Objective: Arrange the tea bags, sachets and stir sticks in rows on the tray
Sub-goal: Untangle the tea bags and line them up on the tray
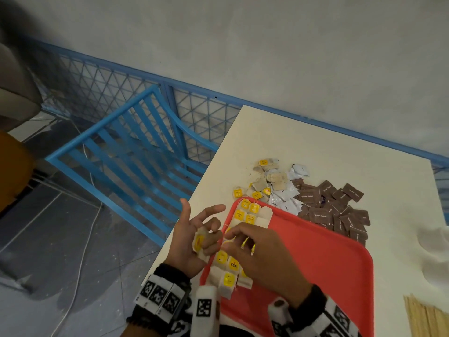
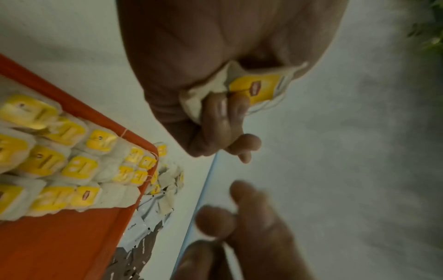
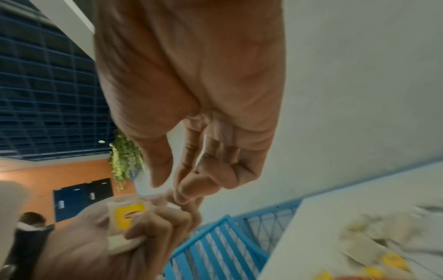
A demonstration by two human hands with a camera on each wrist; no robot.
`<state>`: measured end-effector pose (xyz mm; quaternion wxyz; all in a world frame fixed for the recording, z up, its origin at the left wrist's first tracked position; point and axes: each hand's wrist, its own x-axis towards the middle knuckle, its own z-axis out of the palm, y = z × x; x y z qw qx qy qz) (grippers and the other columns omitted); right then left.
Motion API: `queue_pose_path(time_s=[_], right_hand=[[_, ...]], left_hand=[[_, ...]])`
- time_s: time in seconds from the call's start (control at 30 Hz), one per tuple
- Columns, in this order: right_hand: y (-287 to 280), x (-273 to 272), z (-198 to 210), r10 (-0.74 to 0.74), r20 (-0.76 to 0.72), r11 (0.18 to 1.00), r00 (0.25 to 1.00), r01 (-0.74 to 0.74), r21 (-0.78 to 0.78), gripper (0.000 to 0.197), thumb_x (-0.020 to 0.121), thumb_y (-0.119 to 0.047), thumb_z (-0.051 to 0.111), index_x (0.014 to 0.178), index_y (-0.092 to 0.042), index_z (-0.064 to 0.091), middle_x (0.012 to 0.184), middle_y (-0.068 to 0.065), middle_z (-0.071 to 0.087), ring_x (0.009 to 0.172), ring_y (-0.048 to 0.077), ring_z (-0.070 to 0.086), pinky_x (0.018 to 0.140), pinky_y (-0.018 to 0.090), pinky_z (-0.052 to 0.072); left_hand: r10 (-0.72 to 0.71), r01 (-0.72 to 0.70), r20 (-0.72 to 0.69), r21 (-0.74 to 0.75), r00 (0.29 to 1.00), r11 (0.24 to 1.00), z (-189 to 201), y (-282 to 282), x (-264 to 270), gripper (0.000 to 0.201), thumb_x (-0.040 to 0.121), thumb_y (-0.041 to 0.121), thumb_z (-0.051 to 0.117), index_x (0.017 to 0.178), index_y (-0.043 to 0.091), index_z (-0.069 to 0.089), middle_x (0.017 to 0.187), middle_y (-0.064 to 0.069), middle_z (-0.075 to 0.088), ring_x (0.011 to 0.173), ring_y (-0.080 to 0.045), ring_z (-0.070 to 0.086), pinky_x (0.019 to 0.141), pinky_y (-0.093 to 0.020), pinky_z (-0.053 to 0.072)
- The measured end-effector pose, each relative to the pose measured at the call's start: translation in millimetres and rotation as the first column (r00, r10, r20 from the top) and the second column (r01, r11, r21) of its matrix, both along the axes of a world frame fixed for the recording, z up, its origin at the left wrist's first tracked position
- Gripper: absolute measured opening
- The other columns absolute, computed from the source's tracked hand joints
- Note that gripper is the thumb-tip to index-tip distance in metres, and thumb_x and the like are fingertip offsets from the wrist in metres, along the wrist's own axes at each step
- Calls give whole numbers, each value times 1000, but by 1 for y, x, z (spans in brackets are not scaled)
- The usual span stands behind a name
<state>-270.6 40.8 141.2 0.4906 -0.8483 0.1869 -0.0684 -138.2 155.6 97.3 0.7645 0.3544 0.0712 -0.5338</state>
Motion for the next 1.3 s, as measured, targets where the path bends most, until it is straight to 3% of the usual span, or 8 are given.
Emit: queue_pose_path(time_s=[0.17,0.37,0.43,0.53,0.8,1.03,1.13,1.3], right_hand=[[19,11,11,-22,-55,998,998,19,-59,43,66,-63,71,72,-22,59,68,-10,64,63,9,58,56,25,46],[-2,0,-4,-124,-55,991,991,127,45,22,88,-26,70,69,-16,67,56,-8,56,51,6,50,51,16,35],[-9,-6,-3,-144,-68,983,987,151,108,21,90,-26,69,73,-14,69,58,1,60,50,13,51,51,27,40],[-19,-12,1,-197,-107,946,974,218,240,13,91,-22,69,81,-13,71,56,8,58,50,12,54,50,25,41],[-29,-25,11,-273,-116,853,955,296,431,9,91,-17,68,90,-13,76,80,8,72,58,10,61,57,23,49],[-40,-32,13,-155,-148,956,977,186,227,34,87,9,54,101,-14,75,88,23,67,69,17,64,67,28,57],[-39,-31,15,-113,-104,993,988,116,19,17,87,-8,68,90,-22,77,62,0,62,55,7,54,57,21,48],[-40,-23,19,-120,-56,993,991,119,-25,12,87,-26,73,80,-18,77,53,-9,47,48,3,38,51,16,33]], left_hand=[[-74,70,105,40,992,997,16,-10,-19,93,87,77,25,126,0,61,67,-10,55,58,-23,59,58,-31,51],[-159,120,263,159,952,980,7,-5,-28,61,95,55,52,124,3,62,102,-25,53,105,-38,54,92,-48,46],[-246,198,346,167,905,966,4,-1,-32,48,95,38,60,120,-2,58,104,-25,58,91,-32,60,75,-37,50],[-305,266,359,156,882,951,1,3,-33,33,90,27,66,110,2,57,70,-12,48,53,-11,42,48,-22,34],[-299,174,439,303,847,937,-3,12,-31,22,91,24,62,95,2,64,66,-4,51,43,-9,31,41,-20,28],[-376,8,794,424,477,906,23,7,-38,13,89,36,70,94,25,68,54,5,39,50,-10,35,52,-23,33],[-449,30,840,463,304,886,25,3,-44,24,76,39,83,95,32,70,51,10,29,52,-10,25,50,-21,23],[-452,73,857,448,247,891,22,2,-43,28,87,48,70,71,26,67,55,6,42,54,-9,36,56,-27,32]])
